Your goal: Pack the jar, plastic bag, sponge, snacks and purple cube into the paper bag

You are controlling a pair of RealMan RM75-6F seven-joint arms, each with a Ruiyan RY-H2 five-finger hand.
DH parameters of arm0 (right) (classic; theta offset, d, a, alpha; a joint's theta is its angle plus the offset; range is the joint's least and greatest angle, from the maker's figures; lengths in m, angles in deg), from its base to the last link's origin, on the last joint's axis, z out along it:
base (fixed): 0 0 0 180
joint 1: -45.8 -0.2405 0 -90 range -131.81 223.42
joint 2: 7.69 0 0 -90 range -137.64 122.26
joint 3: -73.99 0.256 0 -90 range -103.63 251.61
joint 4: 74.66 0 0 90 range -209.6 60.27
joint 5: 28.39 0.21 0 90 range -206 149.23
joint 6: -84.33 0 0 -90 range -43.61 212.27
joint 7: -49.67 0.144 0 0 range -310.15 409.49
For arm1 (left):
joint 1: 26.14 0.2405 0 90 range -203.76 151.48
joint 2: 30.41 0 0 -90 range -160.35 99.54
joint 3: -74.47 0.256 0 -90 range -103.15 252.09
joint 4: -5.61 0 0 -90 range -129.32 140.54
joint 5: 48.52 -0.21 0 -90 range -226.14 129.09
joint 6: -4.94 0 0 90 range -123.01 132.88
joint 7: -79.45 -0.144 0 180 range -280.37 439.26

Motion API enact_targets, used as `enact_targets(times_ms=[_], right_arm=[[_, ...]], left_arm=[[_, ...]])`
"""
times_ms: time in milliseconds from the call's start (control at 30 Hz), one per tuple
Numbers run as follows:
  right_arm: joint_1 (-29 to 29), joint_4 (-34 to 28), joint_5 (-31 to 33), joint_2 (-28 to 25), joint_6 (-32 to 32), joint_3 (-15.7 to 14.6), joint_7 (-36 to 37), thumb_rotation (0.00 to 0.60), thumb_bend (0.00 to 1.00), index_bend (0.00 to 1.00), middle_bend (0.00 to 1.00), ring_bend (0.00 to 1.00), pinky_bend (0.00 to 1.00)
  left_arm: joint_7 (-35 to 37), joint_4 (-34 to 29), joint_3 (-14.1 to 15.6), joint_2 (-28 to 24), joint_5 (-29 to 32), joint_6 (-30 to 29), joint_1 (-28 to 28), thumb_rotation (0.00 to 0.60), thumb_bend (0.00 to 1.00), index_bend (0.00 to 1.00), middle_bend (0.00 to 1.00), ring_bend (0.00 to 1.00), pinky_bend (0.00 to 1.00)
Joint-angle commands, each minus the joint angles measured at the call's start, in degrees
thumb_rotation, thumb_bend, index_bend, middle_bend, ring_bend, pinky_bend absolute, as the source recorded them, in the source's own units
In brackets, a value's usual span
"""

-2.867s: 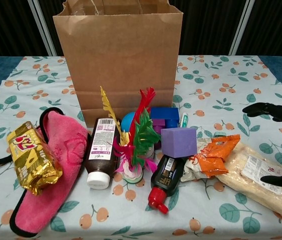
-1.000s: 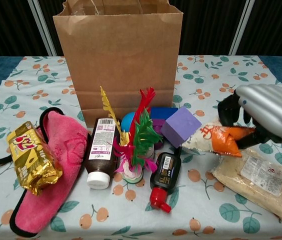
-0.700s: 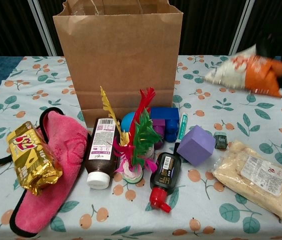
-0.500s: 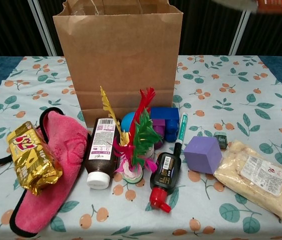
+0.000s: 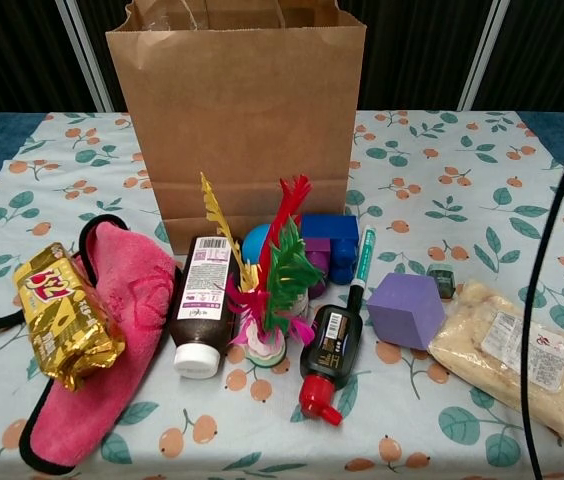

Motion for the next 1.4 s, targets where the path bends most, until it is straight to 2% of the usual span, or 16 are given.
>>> enact_targets(times_ms=[33, 133, 333, 533, 633, 833, 1000, 1100, 1267, 1400], right_arm=[[-3.0, 3.0, 5.1, 2.0, 4.6, 0.6, 1.6, 0.600, 0.11, 0.71, 0.58, 0.46, 0.48], [-3.9, 3.1, 7.0, 0.6, 7.6, 0.0, 4.1, 0.600, 0.01, 0.64, 0.56, 0.39, 0.41], [-4.4, 2.2, 7.2, -2.0, 7.5, -1.4, 5.9, 0.600, 0.00, 0.39, 0.41, 0.22, 0.21], [-2.9, -2.3, 3.7, -4.7, 2.0, -1.3, 8.3, 0.600, 0.00, 0.36, 0.38, 0.20, 0.19], [0.6, -6.2, -0.6, -7.2, -3.0, -2.8, 9.9, 0.600, 0.00, 0.36, 0.38, 0.20, 0.19], [11.1, -13.3, -2.5, -12.9, -9.0, -10.9, 15.0, 0.600, 0.00, 0.36, 0.38, 0.20, 0.19], [18.3, -13.3, -7.2, -14.9, -11.4, -19.0, 22.7, 0.600, 0.00, 0.36, 0.38, 0.20, 0.19], [21.2, -12.4, -8.5, -14.8, -10.7, -23.3, 26.4, 0.600, 0.00, 0.34, 0.37, 0.20, 0.19], [23.7, -9.1, -8.8, -11.5, -7.8, -27.6, 32.6, 0.600, 0.00, 0.28, 0.30, 0.15, 0.16], [24.1, -6.9, -7.7, -8.6, -4.9, -28.8, 34.9, 0.600, 0.00, 0.25, 0.26, 0.11, 0.13]], left_arm=[[0.3, 0.4, 0.0, 0.0, 0.3, 0.2, 0.1, 0.600, 0.10, 0.10, 0.16, 0.06, 0.20], [0.5, 0.7, -0.1, -0.1, 0.5, 0.4, 0.1, 0.600, 0.10, 0.10, 0.16, 0.06, 0.20], [0.4, 0.9, -0.1, -0.1, 0.4, 0.5, 0.1, 0.600, 0.10, 0.10, 0.16, 0.06, 0.20], [0.2, 0.5, -0.1, -0.2, 0.3, 0.4, 0.0, 0.600, 0.10, 0.10, 0.16, 0.06, 0.20], [-0.1, 0.0, -0.2, -0.4, 0.1, 0.2, 0.0, 0.600, 0.10, 0.10, 0.16, 0.06, 0.20], [-0.5, -0.3, 0.0, 0.0, -0.3, 0.5, -0.3, 0.600, 0.10, 0.10, 0.16, 0.06, 0.20], [-1.3, -0.8, 0.2, 0.3, -0.7, 0.2, -0.3, 0.600, 0.10, 0.10, 0.16, 0.06, 0.20], [-1.6, -0.9, 0.4, 0.4, -0.8, 0.2, -0.2, 0.600, 0.10, 0.10, 0.16, 0.06, 0.20], [-2.4, -1.2, 0.6, 0.6, -1.3, -0.1, -0.2, 0.600, 0.10, 0.10, 0.16, 0.06, 0.20], [-2.3, -1.0, 0.7, 0.4, -1.0, -0.1, 0.1, 0.600, 0.10, 0.10, 0.16, 0.06, 0.20]])
